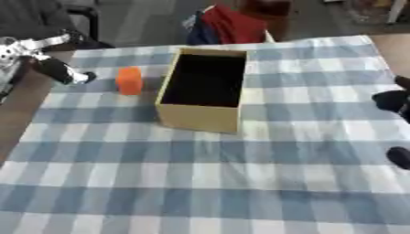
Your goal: Pick up objects on the table and place them in the box.
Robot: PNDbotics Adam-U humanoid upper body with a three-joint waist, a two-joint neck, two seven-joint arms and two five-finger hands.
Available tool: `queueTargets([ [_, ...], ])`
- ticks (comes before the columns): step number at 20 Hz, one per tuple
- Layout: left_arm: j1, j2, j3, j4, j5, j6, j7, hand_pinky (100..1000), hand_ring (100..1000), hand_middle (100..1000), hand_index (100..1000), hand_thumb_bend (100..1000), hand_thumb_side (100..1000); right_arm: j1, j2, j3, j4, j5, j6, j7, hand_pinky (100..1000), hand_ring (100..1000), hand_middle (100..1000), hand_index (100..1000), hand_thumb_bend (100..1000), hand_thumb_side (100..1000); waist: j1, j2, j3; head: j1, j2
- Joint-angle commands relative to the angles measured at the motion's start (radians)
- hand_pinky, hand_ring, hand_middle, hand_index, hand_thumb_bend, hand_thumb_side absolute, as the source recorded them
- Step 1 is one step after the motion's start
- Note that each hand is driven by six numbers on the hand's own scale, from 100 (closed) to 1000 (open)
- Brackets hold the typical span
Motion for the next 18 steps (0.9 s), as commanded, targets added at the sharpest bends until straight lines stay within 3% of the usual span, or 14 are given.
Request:
queueTargets([
  [1,-0.021,0.006,0.004,0.015,-0.037,-0.006,0.035,860,884,867,919,393,366,-0.016,-0.010,0.001,-0.012,-0.010,0.000,0.003,870,864,769,1000,659,541,0.000,-0.014,-0.003,0.006,-0.006],
  [6,-0.021,-0.023,0.005,0.046,-0.071,0.001,0.112,856,879,866,921,362,319,-0.018,-0.011,0.002,-0.016,-0.015,0.002,0.005,871,864,769,1000,655,547,0.004,-0.007,-0.010,0.012,-0.008],
  [18,-0.035,-0.074,-0.004,0.072,-0.194,0.005,0.212,855,887,878,926,381,326,-0.019,-0.005,0.003,-0.027,-0.025,0.008,0.006,871,864,769,1000,652,551,0.006,0.002,-0.031,0.022,-0.013],
])
